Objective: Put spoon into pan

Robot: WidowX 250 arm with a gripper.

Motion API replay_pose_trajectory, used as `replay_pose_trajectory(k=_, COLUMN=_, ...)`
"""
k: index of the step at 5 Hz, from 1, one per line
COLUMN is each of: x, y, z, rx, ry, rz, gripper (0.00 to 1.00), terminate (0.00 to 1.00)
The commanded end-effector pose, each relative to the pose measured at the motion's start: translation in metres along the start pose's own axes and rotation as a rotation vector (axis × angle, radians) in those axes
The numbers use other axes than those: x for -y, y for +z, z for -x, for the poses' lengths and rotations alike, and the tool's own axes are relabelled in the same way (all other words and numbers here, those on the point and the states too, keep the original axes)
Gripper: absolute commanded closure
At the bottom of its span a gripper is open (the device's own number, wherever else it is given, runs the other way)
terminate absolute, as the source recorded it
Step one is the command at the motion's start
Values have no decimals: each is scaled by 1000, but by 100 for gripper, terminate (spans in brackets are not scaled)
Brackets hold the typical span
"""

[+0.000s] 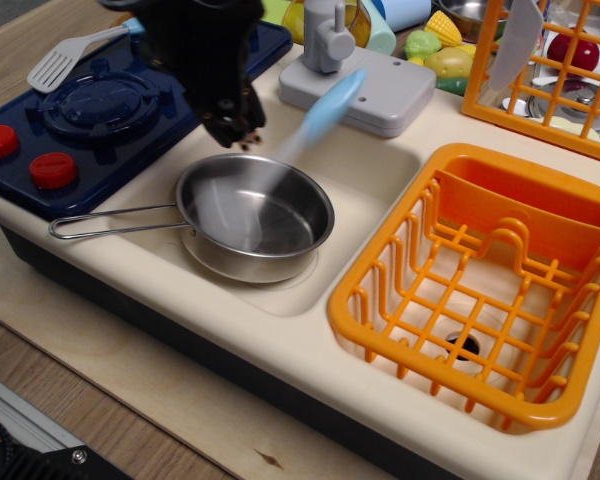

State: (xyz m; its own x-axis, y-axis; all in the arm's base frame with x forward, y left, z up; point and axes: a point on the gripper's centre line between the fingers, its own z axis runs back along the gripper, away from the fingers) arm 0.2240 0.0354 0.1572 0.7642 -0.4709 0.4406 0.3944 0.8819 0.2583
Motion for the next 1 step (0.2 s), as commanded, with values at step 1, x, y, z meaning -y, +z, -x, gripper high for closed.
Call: replay_pose_trajectory(k=1, x=-3, y=4, z=-6, rx=22, ry=-11, rz=-12, gripper=0, terminate=100)
